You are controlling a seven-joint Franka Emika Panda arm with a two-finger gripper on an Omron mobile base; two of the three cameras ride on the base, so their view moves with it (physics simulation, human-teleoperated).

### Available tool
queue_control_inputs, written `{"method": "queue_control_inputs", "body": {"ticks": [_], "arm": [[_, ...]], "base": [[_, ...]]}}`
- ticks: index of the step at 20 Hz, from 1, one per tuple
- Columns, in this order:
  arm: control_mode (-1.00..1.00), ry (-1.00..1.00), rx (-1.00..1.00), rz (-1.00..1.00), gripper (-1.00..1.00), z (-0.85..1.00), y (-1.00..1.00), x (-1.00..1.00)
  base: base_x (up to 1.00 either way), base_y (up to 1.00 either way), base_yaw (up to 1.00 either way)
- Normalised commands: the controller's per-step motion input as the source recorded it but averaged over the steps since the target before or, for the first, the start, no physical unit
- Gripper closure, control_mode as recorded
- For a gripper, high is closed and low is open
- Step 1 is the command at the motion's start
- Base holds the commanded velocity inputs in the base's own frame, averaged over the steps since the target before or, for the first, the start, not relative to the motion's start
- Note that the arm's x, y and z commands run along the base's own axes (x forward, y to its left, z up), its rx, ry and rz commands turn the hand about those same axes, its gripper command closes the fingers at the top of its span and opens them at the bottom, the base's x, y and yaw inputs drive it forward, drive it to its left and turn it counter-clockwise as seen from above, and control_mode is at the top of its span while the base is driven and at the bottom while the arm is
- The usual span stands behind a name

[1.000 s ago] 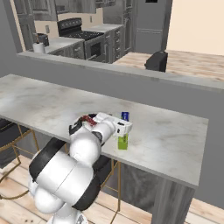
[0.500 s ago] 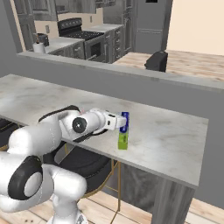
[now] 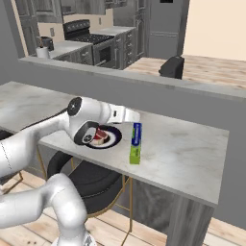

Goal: Retrieve the tupperware and aluminum foil from the cabinet and place them on the dining counter near the plate with steaks to prepare for storing leftovers.

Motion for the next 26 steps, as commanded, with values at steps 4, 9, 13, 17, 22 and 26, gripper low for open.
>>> {"method": "queue_control_inputs", "body": {"ticks": [4, 9, 13, 17, 22, 26], "arm": [[-1.0, 0.66, -0.36, 0.0, -1.0, 1.0, -0.07, -0.68], [-1.0, 0.46, -0.33, 0.07, -1.0, 0.52, 0.59, -0.61], [-1.0, -0.12, -0.15, 0.2, -1.0, -0.36, 1.0, -0.49], [-1.0, -0.36, 0.0, 0.34, -1.0, -0.15, 0.93, -0.64], [-1.0, -0.44, 0.13, 0.43, -1.0, 0.3, 0.34, -0.66], [-1.0, -0.25, 0.26, 0.34, -1.0, 0.73, 0.38, -0.41]], "base": [[0.0, 0.0, 0.0], [0.0, 0.0, 0.0], [0.0, 0.0, 0.0], [0.0, 0.0, 0.0], [0.0, 0.0, 0.0], [0.0, 0.0, 0.0]]}}
